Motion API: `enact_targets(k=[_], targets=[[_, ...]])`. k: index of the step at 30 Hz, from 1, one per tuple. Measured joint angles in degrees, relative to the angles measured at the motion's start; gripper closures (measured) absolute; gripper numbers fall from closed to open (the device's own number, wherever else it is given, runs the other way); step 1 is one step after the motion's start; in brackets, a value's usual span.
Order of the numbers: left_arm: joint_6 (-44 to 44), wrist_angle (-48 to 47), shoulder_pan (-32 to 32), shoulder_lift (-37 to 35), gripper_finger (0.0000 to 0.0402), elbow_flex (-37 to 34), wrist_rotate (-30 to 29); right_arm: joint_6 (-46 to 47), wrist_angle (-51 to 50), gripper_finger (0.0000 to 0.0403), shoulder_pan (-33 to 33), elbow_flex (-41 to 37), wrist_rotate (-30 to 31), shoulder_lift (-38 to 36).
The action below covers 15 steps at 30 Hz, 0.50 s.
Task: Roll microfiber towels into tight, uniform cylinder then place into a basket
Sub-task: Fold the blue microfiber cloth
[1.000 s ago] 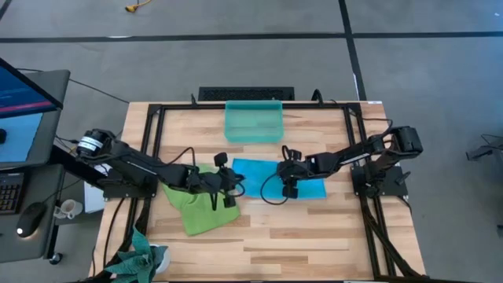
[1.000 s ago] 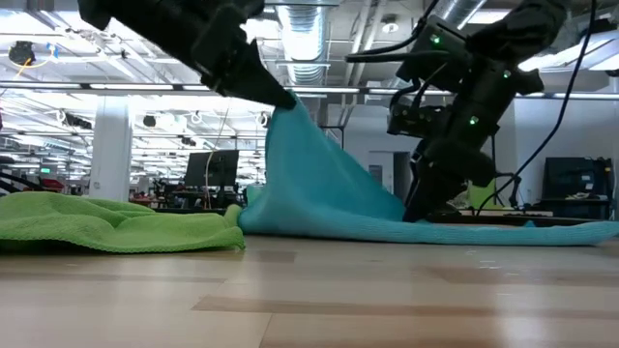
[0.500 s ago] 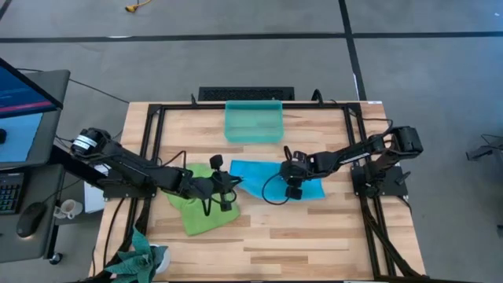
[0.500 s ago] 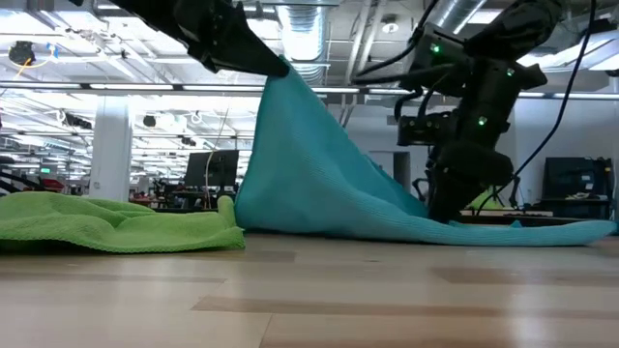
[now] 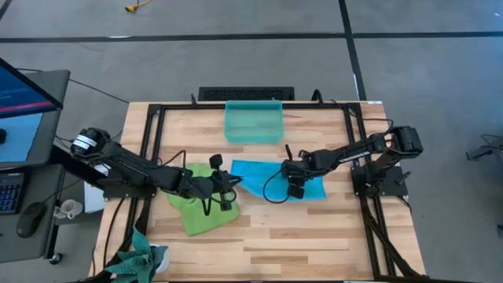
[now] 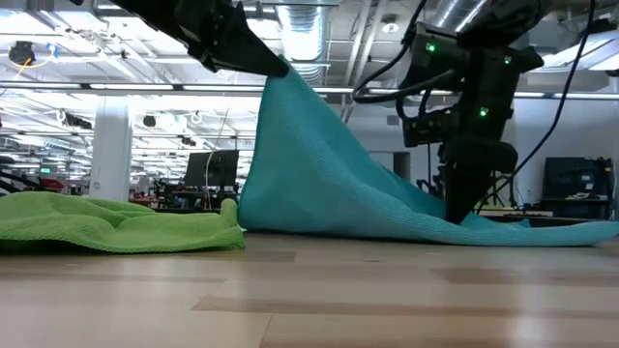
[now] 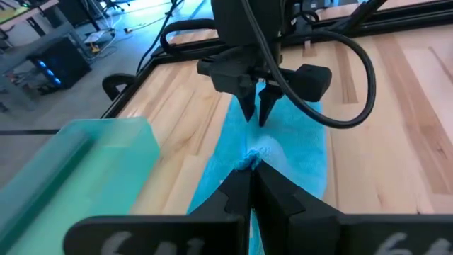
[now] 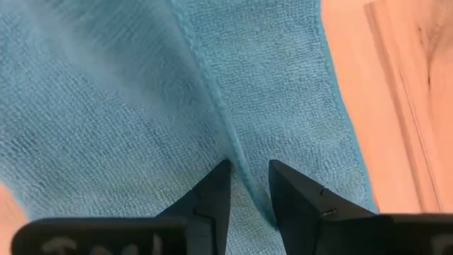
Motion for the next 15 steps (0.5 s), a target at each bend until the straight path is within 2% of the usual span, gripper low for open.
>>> enact_targets(k=[4, 10, 15], targets=[[0.01, -0.70, -0.02, -0.23, 0.0400, 0.00, -0.21, 0.53, -0.83, 0.0285, 0.49, 0.14, -0.02, 0.00], [-1.43, -6.03, -1.18, -2.67, 0.0400, 0.00, -7.33, 5.93, -7.77, 0.0285, 1.26, 0.14, 0.01, 0.00], [-2.62, -7.38, -2.71, -4.22, 0.0400, 0.00, -8.73, 7.03, -8.75, 0.0285, 1.70, 0.12, 0.00, 0.00]])
